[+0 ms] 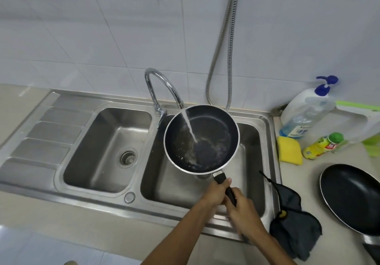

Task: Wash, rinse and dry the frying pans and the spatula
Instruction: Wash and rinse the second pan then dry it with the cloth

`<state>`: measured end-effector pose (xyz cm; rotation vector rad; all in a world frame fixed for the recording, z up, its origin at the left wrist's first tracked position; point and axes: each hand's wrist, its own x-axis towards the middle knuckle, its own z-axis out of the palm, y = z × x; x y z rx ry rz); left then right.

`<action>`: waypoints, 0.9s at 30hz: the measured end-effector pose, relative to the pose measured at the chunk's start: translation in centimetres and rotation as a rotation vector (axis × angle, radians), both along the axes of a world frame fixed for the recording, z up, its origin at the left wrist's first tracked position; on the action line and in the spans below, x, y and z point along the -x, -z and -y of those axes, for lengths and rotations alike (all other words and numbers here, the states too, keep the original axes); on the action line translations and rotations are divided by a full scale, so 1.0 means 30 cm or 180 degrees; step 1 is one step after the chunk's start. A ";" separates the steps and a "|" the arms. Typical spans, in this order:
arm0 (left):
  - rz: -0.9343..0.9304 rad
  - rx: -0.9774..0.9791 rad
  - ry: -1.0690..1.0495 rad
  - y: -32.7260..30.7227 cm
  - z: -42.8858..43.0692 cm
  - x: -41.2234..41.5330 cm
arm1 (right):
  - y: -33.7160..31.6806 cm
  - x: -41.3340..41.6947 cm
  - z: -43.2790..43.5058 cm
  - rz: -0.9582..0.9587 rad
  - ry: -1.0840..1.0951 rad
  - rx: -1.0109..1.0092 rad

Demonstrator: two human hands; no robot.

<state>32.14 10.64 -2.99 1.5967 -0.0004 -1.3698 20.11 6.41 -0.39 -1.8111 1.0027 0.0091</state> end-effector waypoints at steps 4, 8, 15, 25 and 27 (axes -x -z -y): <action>-0.0073 0.0213 0.0016 -0.064 0.006 -0.054 | -0.017 -0.054 0.011 0.0145 -0.0124 0.0133; -0.0075 0.0285 0.0097 -0.072 -0.019 -0.066 | 0.004 -0.059 0.000 0.0125 -0.0154 0.0135; 0.0080 0.0249 0.0294 -0.038 0.020 -0.010 | 0.010 0.007 0.009 0.0085 -0.0002 0.0210; -0.0086 0.0498 0.0333 -0.077 0.123 -0.006 | -0.008 0.015 0.048 -0.0014 0.0029 0.1190; -0.0101 0.0467 0.0336 -0.085 0.129 -0.020 | -0.006 -0.002 0.044 -0.0032 0.0070 0.1398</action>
